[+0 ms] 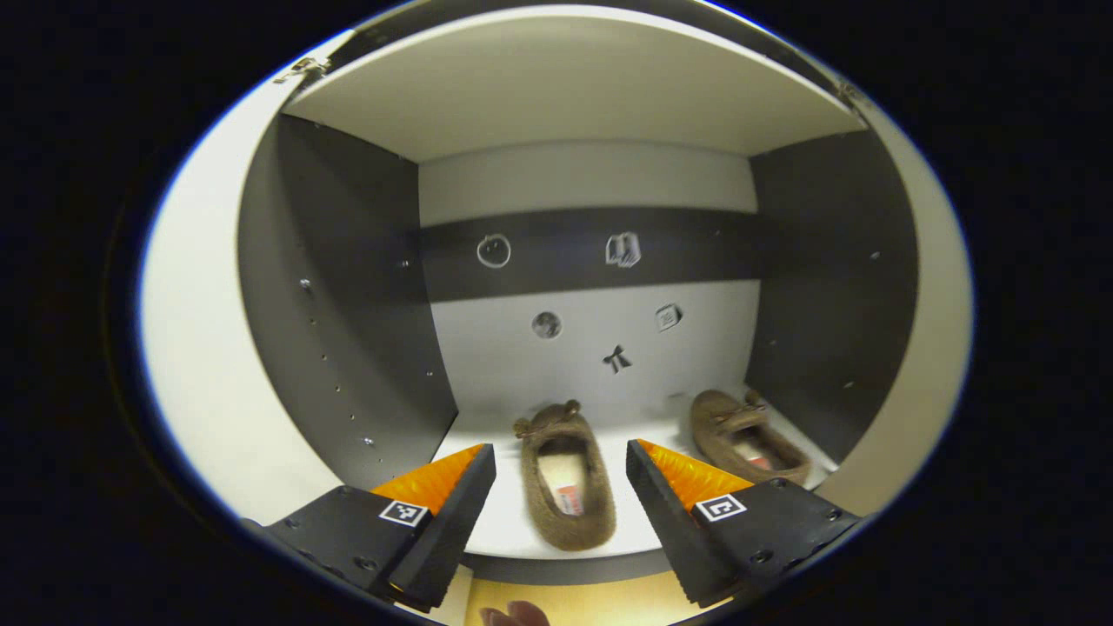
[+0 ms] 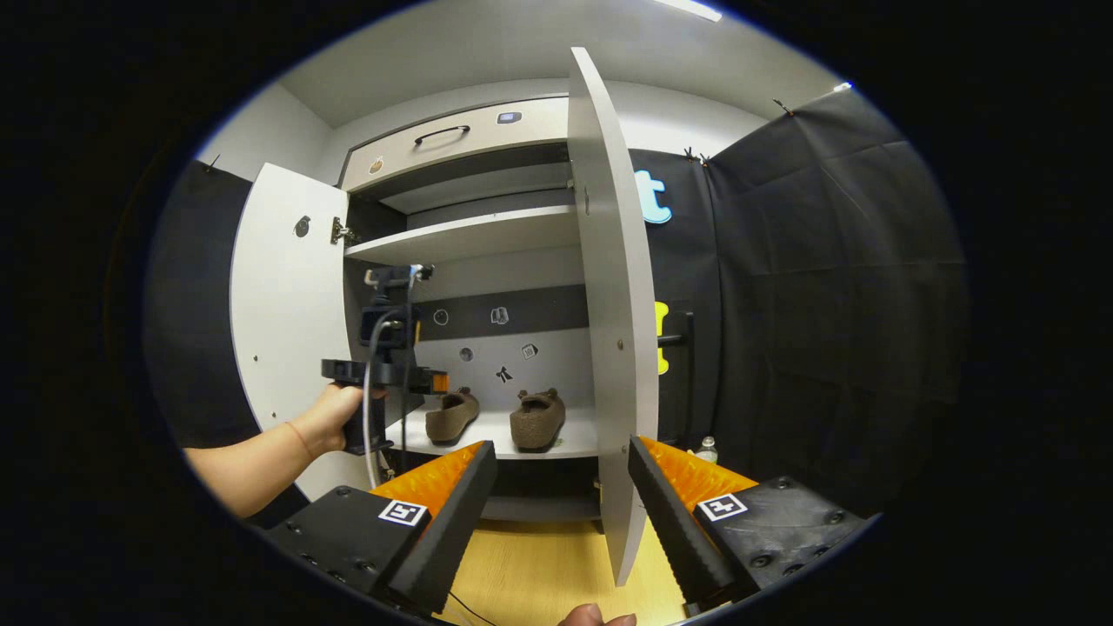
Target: Grab one shoe with the right hand and put it into the shoe cabinet, grab the other shoe with the left hand and put it into the shoe cabinet; then close the right door with the right hand and the left door with the left hand.
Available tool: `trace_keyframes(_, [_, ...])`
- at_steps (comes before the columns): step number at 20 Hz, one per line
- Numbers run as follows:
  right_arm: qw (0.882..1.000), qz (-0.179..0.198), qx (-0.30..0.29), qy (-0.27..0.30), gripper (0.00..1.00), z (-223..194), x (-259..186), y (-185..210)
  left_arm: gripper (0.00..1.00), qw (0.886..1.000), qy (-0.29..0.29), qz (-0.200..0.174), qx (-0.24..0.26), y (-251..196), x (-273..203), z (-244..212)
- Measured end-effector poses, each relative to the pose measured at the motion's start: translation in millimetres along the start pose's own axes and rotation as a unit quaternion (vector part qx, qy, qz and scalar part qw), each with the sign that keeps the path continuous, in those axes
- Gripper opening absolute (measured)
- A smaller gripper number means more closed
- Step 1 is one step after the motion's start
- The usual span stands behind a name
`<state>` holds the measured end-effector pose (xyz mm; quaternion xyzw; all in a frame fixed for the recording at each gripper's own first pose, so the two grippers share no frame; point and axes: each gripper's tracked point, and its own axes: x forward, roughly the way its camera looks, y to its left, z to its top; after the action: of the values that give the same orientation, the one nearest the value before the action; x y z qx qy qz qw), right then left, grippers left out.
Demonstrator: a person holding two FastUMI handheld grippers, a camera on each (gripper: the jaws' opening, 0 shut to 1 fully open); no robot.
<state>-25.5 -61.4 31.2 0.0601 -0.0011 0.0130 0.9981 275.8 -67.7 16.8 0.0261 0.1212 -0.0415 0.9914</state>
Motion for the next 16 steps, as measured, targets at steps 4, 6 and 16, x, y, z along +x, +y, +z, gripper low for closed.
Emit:
trace_keyframes(4, [1.000, 0.006, 0.003, -0.006, 0.97, 12.2, -4.1, -6.5, 0.93, 0.998, -0.058, -0.004, -0.003, -14.3, -67.8, 18.1])
trace_keyframes(6, [1.000, 0.008, 0.004, -0.008, 0.97, 15.3, -5.5, -10.2, 0.96, 0.996, -0.083, -0.004, -0.012, -26.3, -99.1, 24.8])
trace_keyframes(16, [0.999, -0.044, 0.015, -0.026, 1.00, 31.7, -10.2, -92.3, 0.96, 0.990, -0.138, -0.005, -0.025, -44.7, -212.8, 29.8])
